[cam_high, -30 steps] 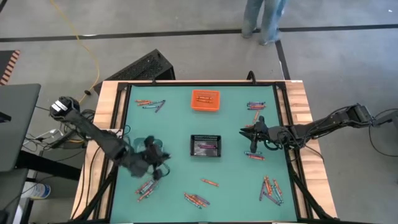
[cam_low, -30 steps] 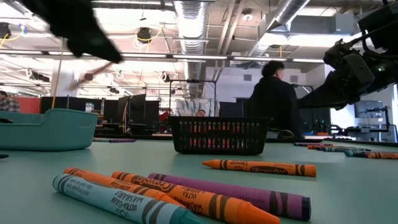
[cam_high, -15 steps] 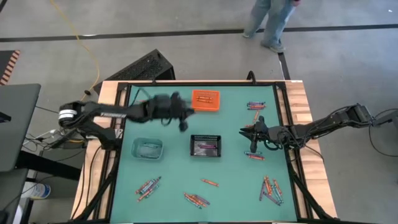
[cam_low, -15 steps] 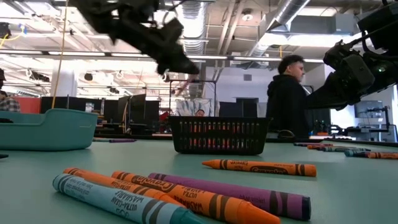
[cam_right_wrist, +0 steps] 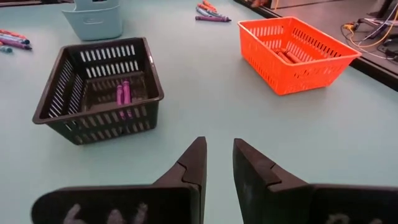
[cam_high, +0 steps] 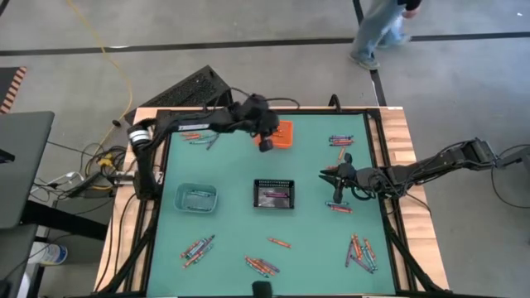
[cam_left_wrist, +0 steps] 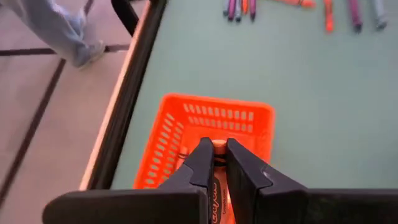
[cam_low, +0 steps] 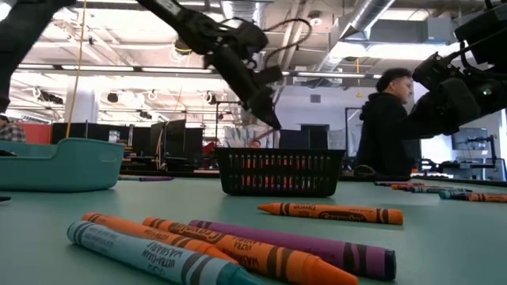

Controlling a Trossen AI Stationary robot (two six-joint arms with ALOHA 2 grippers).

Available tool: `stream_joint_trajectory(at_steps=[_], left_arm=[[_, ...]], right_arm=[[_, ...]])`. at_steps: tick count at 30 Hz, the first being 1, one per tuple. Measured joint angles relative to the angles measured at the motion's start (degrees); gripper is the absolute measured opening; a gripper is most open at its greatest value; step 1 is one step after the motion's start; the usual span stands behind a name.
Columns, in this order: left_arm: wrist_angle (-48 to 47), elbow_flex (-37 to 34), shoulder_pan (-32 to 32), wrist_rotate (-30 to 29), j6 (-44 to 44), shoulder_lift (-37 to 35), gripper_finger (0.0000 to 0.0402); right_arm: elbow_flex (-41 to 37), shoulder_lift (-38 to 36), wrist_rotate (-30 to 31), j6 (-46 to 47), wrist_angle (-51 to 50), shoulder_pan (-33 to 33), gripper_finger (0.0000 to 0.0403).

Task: Sort crayons
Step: Put the orange crayon into the orange bin

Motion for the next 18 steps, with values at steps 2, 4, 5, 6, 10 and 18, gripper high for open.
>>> stream_joint_trajectory(at_steps=[2,4,5,6,10,18], left_arm=[[-2.83,4.41,0.08,-1.03,2.44,3.14,0.0013],[-6.15,7.99,0.11,-1.23,4.7,6.08,0.0013],[-7.14,9.66,0.12,-1.57,5.83,7.55,0.0013],[-7.95,11.08,0.13,-2.26,6.79,8.68,0.0013],[-9.61,15.82,-0.05,-6.01,9.5,11.99,0.0013],[-13.6,17.66,-0.76,-6.05,10.89,13.38,0.0032]], right_arm=[[0.0,0.0,0.0,0.02,-0.04,0.0,0.0074],[0.0,0.0,-0.02,0.02,0.01,0.0,0.0074],[0.0,0.0,-0.02,0.02,-0.03,0.0,0.0074],[0.0,0.0,0.0,0.02,-0.04,0.0,0.0074],[0.0,0.0,-0.02,0.03,-0.07,0.0,0.0074],[0.0,0.0,-0.05,0.07,-0.56,0.0,0.0074]])
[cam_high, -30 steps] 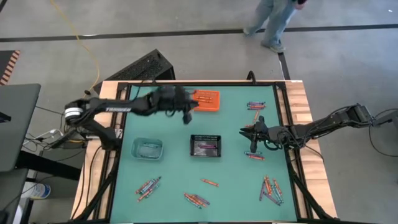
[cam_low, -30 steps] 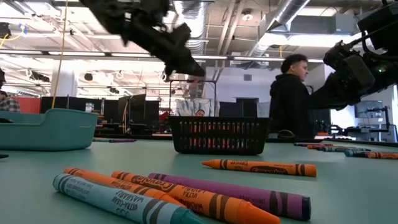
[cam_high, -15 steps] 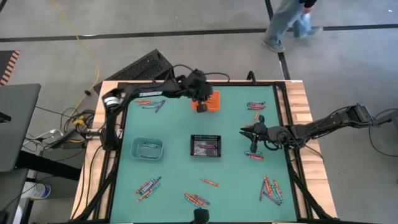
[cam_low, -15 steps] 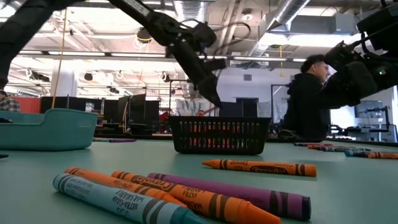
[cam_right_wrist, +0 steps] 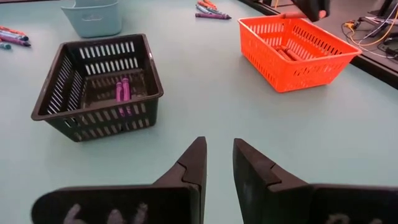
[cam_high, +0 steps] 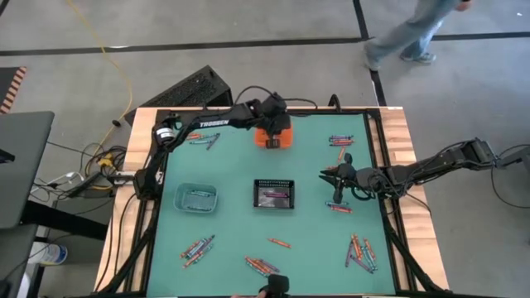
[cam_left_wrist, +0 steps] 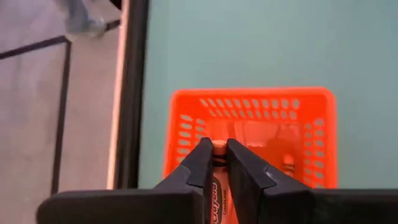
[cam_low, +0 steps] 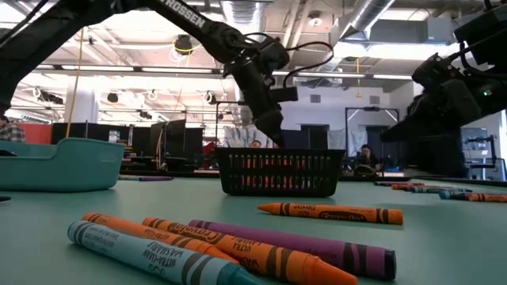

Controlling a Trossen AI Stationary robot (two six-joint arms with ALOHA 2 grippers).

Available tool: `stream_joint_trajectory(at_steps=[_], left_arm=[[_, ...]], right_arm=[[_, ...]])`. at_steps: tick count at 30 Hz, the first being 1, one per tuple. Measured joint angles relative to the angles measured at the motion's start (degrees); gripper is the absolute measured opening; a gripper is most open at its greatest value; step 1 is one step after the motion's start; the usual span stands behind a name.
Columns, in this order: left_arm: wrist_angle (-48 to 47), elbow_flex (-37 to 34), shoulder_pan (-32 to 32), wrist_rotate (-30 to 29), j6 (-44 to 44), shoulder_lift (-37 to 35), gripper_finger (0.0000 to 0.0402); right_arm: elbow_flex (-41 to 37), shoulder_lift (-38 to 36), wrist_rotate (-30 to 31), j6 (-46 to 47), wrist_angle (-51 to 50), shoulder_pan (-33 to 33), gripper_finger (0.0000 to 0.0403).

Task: Sort crayons
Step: Put the orange crayon into the orange bin, then put the blue crayon into the light blue bin

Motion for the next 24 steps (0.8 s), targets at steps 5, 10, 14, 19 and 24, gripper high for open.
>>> stream_joint_trajectory(at_steps=[5,10,14,19,24], left_arm=[[-1.97,-0.02,-0.72,-2.36,0.15,-0.01,0.0079],[-5.49,-0.09,-1.37,-9.84,1.36,-1.69,0.0107],[-13.32,-0.03,-0.36,-9.29,1.77,-6.68,0.0113],[-25.18,-0.02,4.03,-2.15,-3.83,-12.27,0.0114],[-35.68,-2.15,10.59,6.78,-11.04,-15.54,0.0114]], right_arm=[[0.0,0.0,-0.02,0.02,-0.22,0.0,0.0074],[0.0,0.0,-0.05,0.15,-0.21,0.0,0.0074],[0.0,0.0,-0.12,0.52,-0.56,0.0,0.0074],[0.0,0.02,-0.19,1.65,-1.67,0.11,0.0074],[0.0,0.0,-0.22,5.13,-1.49,0.2,0.0074]])
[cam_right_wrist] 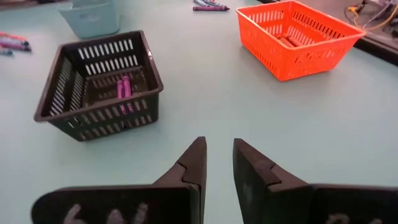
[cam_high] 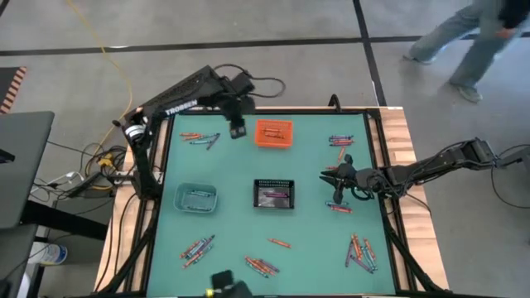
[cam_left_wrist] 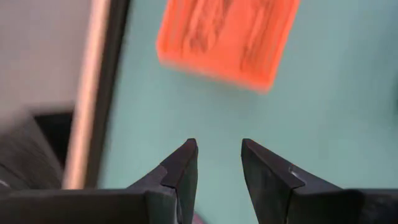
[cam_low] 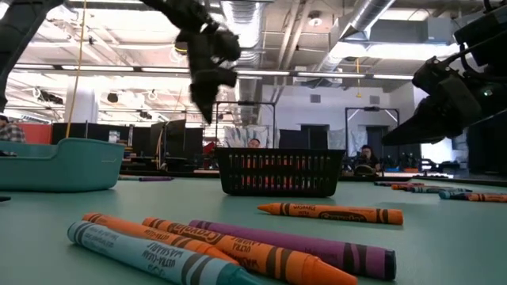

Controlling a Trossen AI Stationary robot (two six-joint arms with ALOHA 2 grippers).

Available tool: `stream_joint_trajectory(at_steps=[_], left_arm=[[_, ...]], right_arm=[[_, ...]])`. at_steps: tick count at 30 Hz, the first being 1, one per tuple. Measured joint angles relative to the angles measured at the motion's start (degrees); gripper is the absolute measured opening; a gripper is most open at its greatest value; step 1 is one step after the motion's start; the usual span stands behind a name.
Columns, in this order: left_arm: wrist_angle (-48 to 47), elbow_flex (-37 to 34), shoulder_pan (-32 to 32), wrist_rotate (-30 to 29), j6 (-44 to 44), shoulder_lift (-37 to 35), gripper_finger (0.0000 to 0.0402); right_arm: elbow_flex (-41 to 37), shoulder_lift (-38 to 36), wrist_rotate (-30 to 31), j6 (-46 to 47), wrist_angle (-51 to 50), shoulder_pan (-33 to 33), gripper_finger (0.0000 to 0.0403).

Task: Sort crayons
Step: Put the blue crayon into the light blue bin

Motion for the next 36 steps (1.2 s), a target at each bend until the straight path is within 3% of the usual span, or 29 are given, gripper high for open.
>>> stream_joint_trajectory(at_steps=[4,10,14,22,36], left_arm=[[-1.04,-6.9,4.15,0.48,-3.81,-2.15,0.0114],[1.77,-19.25,7.86,-3.38,-12.18,-2.95,0.0114],[3.27,-24.22,8.18,-4.37,-12.54,-2.93,0.0114],[3.49,-26.29,8.26,-16.54,-9.85,-2.93,0.0114],[13.63,-28.06,8.53,-14.99,-5.27,-2.41,0.0114]], right_arm=[[0.0,0.0,0.0,3.34,0.22,0.1,0.0074],[0.0,0.0,0.0,5.55,0.24,2.67,0.0074],[0.0,0.0,0.01,5.55,0.59,4.44,0.0074],[0.0,0.0,0.06,6.58,1.01,5.16,0.0074],[0.0,0.0,0.18,6.52,0.9,5.16,0.0074]])
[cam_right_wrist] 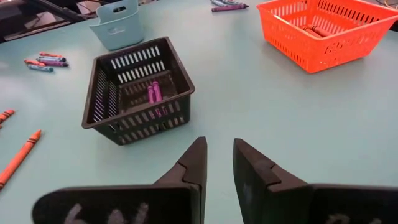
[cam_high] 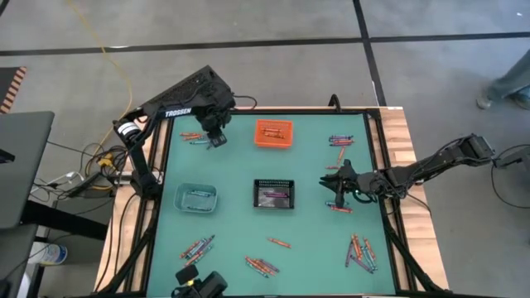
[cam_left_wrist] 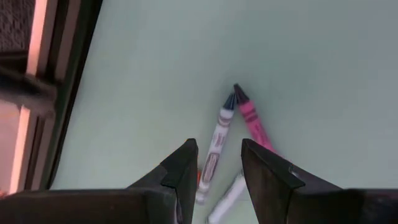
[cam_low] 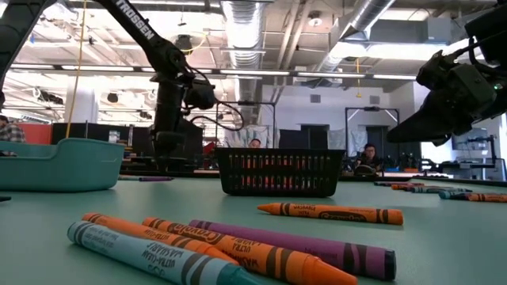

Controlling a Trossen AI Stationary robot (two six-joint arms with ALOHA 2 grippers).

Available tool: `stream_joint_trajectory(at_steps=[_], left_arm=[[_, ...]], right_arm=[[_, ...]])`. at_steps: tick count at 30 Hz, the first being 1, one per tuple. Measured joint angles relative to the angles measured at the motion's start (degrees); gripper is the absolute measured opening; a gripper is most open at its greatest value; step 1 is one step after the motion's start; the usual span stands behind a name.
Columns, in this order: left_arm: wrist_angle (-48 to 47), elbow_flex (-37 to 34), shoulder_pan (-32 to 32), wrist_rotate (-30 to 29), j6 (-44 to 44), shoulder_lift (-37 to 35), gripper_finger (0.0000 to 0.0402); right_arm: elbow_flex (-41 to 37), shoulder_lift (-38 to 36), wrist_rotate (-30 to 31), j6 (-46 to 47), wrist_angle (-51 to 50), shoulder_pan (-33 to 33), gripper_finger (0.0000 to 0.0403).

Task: Sort crayons
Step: Put the blue crayon into the light blue bin

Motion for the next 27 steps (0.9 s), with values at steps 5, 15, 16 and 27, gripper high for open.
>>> stream_joint_trajectory(at_steps=[5,15,16,27], left_arm=[[3.6,-3.48,0.55,-1.4,1.56,0.0,0.0114],[8.4,-6.72,0.79,-0.46,5.68,-0.02,0.0114],[8.45,-6.78,0.91,-0.18,5.99,-0.04,0.0113],[8.49,-6.9,2.41,3.47,4.41,-0.09,0.0023]], right_arm=[[0.0,0.0,0.04,-0.09,-0.02,-0.02,0.0074],[0.0,0.0,0.27,-0.17,-0.04,-0.09,0.0074],[0.0,0.0,0.28,-0.17,-0.02,-0.09,0.0074],[0.0,0.0,0.25,-0.15,-0.02,-0.09,0.0074]])
